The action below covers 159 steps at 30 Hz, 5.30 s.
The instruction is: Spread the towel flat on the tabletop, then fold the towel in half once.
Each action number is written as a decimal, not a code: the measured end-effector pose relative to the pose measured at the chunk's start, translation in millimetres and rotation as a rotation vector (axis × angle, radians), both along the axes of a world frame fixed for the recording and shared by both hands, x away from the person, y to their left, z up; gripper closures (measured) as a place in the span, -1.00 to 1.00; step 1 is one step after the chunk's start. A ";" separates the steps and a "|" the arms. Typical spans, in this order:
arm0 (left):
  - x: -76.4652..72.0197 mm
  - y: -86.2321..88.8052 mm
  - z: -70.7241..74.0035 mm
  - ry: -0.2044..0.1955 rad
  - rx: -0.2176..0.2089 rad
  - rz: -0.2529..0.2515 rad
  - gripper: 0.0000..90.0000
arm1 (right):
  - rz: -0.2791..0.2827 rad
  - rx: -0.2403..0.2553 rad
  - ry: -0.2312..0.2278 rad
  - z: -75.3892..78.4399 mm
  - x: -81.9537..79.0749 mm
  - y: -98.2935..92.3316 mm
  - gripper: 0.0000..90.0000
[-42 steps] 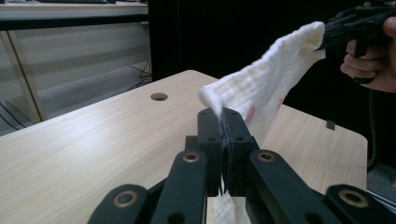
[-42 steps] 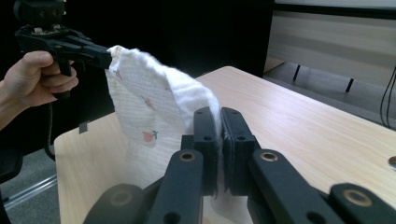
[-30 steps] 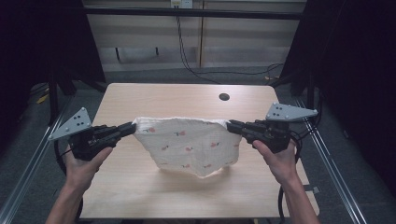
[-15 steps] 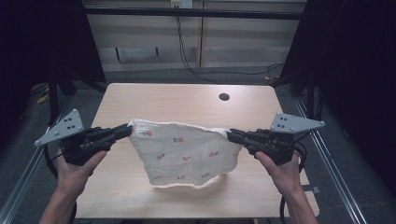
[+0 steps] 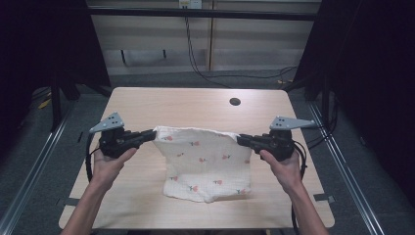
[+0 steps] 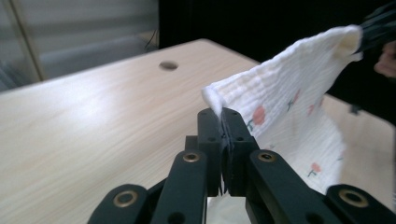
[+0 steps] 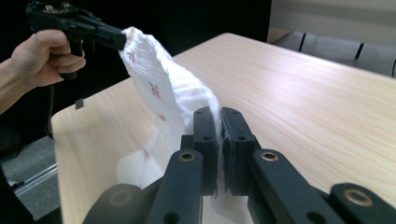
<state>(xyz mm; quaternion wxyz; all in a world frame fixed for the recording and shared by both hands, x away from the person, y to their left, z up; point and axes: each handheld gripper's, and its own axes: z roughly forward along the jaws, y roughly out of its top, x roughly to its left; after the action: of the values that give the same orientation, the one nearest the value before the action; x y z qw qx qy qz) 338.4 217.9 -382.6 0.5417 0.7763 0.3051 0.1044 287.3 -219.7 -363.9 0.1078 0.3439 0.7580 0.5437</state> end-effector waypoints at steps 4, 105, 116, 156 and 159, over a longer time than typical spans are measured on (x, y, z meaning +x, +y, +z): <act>13.0 -0.2 -16.3 0.046 0.008 0.019 0.95 | -0.007 -0.017 0.035 -14.4 20.6 4.2 0.88; -97.2 -14.4 -106.4 0.305 0.296 -0.340 1.00 | 0.184 -0.255 0.276 -122.6 -76.9 3.7 0.97; -101.1 -14.3 -107.1 0.332 0.273 -0.362 0.90 | 0.184 -0.216 0.303 -122.0 -82.7 -3.0 0.70; 28.6 -15.1 -88.1 0.270 0.193 -0.064 0.26 | -0.042 -0.209 0.152 -78.1 49.8 -9.9 0.29; 35.4 -17.4 -89.5 0.278 0.191 -0.066 0.25 | -0.056 -0.201 0.166 -77.8 61.6 -9.1 0.31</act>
<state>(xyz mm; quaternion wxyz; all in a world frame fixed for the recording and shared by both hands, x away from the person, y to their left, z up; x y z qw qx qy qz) 373.8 200.6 -472.0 0.4212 0.8408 0.3400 0.0066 348.9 -228.8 -441.7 0.0938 0.3962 0.8050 0.4316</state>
